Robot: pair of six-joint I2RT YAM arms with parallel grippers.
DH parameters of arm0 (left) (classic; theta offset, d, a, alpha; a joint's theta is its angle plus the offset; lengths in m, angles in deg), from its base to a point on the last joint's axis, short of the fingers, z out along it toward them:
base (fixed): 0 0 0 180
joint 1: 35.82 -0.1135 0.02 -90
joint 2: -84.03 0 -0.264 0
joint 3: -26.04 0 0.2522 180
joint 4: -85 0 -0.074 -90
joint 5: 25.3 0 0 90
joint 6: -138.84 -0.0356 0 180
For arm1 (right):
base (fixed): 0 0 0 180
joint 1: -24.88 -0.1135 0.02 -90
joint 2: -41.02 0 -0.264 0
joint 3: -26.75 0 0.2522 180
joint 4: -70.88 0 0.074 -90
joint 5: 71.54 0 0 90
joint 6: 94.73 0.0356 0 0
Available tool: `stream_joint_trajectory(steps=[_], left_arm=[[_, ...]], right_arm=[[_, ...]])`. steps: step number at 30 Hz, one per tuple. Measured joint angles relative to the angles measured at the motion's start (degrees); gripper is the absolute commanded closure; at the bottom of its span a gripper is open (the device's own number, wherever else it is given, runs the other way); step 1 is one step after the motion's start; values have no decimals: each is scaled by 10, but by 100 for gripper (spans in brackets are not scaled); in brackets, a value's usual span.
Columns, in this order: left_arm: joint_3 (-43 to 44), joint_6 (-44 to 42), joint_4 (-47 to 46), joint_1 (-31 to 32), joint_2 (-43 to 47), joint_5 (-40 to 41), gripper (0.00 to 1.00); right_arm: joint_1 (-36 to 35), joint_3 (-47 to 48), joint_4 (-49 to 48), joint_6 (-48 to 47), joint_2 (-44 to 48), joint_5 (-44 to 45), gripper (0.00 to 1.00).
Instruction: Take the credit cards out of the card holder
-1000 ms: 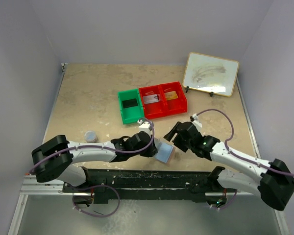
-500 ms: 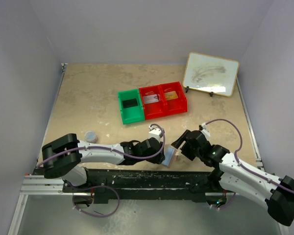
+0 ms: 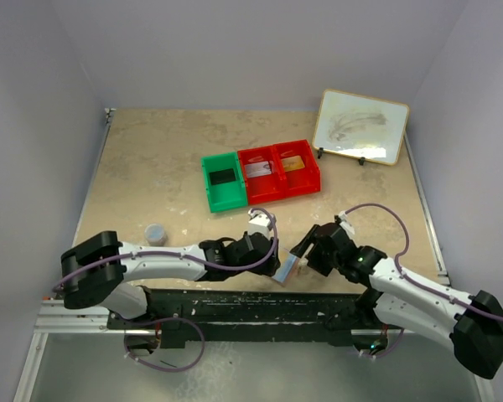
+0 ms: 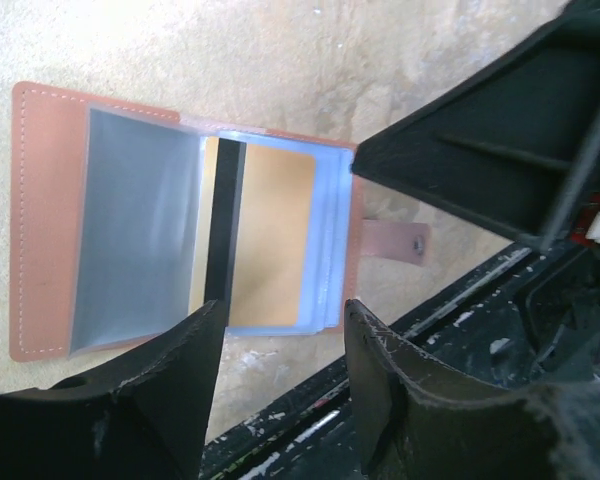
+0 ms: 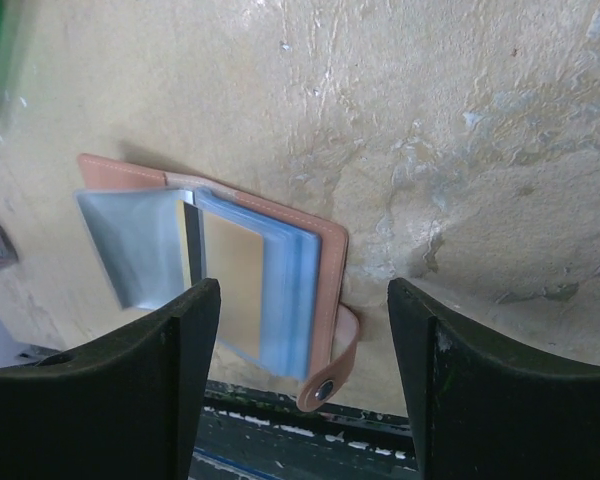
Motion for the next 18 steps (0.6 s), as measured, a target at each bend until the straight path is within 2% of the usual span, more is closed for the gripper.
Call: stream_joint_trajectory(steps=[10,18], left_arm=[[8,-8,27,0,42,2,47],[-39,70,61,-1,105,51,46]], right_arm=[[0,17,-4,-30,-30,-13,26],[17,101,-13,-165,-108,-11,24]])
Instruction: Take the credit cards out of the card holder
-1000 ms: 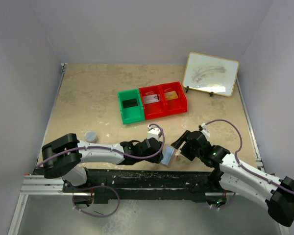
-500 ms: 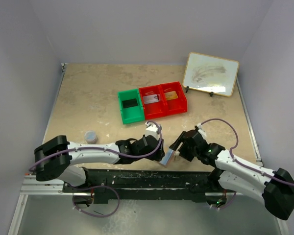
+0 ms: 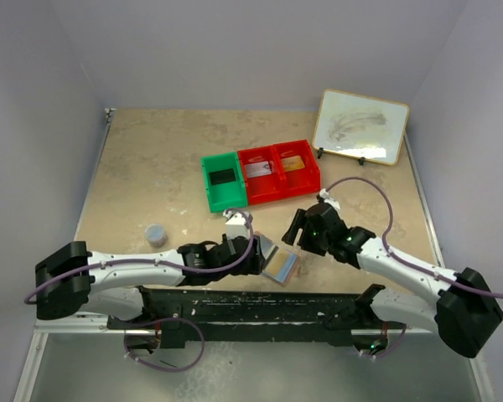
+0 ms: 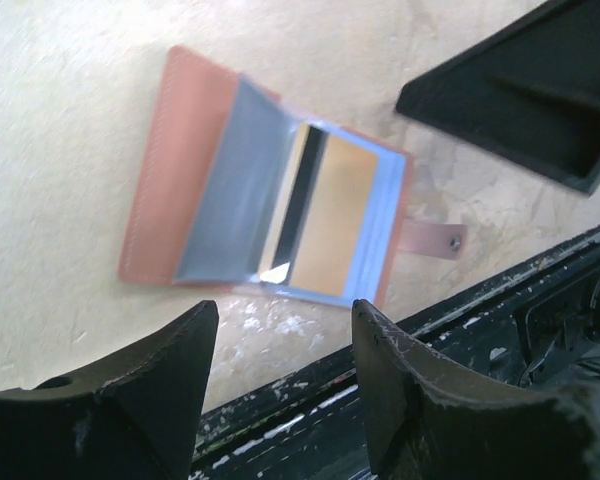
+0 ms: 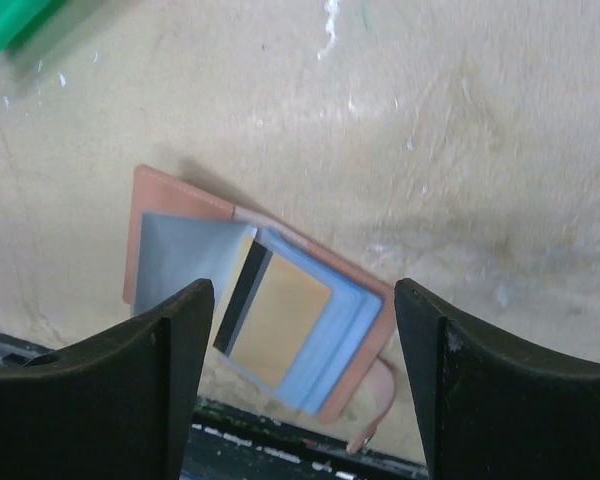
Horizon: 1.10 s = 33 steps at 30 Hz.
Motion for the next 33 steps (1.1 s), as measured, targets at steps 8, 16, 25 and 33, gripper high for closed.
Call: stream_joint_trajectory(steps=[8,16,25,33], left_arm=[[-75,113,4,0,19,10,45],[-84,128,-23,-18,-2,18,61],[-64,73,-73,-89,-60,-7,72],[7,7,-86,-110,-138,-35,74]], right_arm=[[29,21,-64,-107,-118,-75,24],[29,7,-97,-127,-131,-121,26],[29,-114,-233,-53,-47,-189,28],[-2,-203,-343,33,-2,-246,28]])
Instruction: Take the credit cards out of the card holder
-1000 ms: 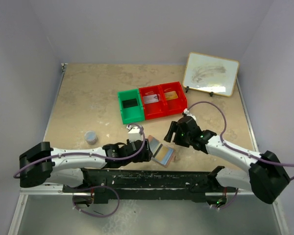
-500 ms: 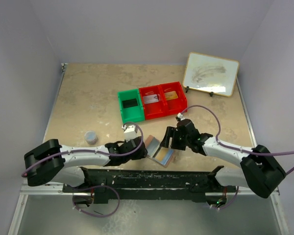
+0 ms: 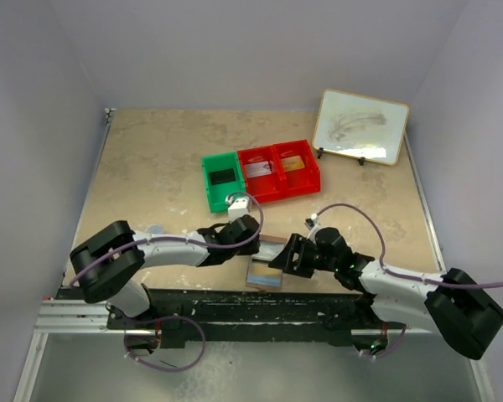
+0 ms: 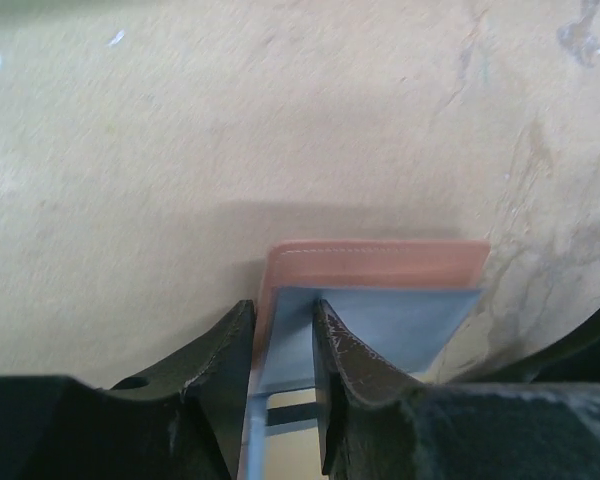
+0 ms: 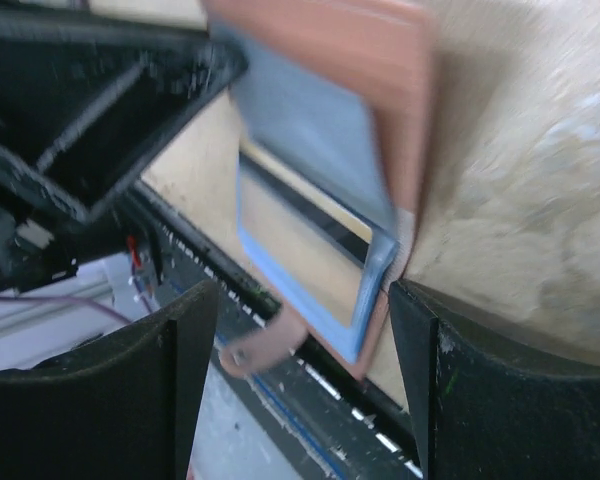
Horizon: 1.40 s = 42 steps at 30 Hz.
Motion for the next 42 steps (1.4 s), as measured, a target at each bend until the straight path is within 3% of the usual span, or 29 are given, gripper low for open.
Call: stream_joint_trajectory(steps=[6,13,18,24,30,38,42], left_arm=[[69,-33,-20,-4,-57,-33,74],[132,-63,-26,-3,-101,-85,68],[141,-82,20,-2,-70,-79,52],[139,-88,74,0,30,-39,50],[82,-62,99,1,104,-11,50],[-40,21,125,1,168,1,50],[-57,46,124,1,172,-4,50]], right_arm=[[-74,-3,-21,58,-17,8,29],[-91,2,-1,91,-9,43,30],[-91,20,95,76,51,95,30],[-90,24,155,55,135,121,34],[-90,58,170,23,116,128,42],[-82,142,191,-25,26,170,39],[-51,155,180,-63,-17,148,37]])
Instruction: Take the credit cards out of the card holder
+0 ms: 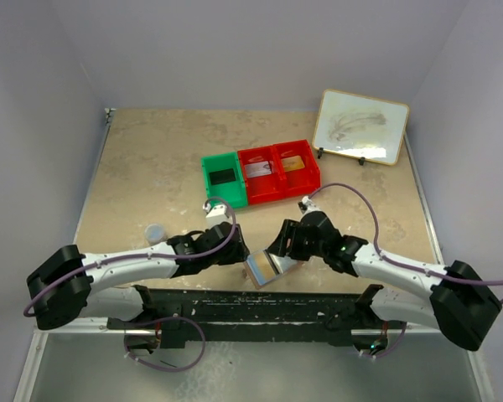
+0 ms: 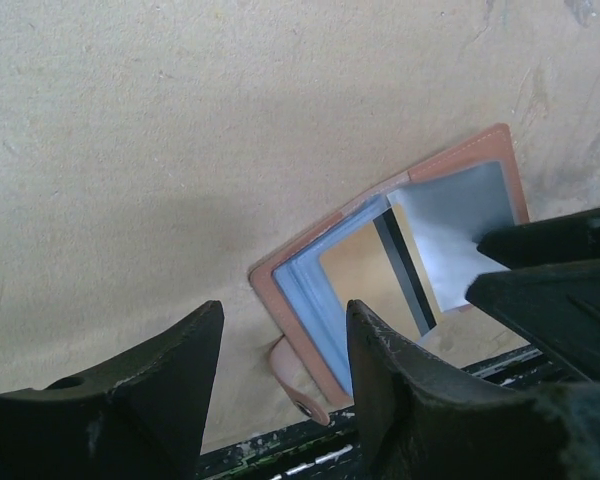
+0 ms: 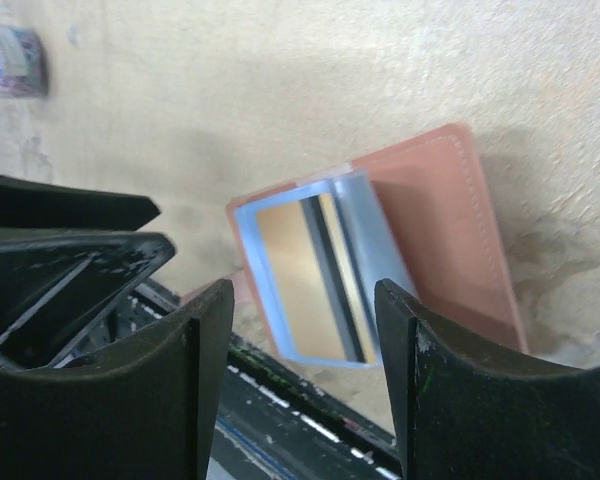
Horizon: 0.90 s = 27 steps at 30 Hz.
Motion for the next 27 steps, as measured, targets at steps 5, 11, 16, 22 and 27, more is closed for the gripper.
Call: stream_joint_trajectory(steps=[5,11,16,22,27], left_arm=[[9,11,-6,0,-24,-3,50],[26,11,-12,0,-70,-13,52],[31,11,-35,0,-106,-32,55],[41,11,-60,0,-139,-53,61],[53,10,-63,0,-150,-55,66]], right_arm=[[35,0,-19,-44,-55,-59,36],[43,-21,-66,-66,-63,-115,36],[56,-50,-89,-66,-61,-132,38],[58,-64,-106,-64,-58,-141,43],[58,-74,-113,-61,-54,-143,45]])
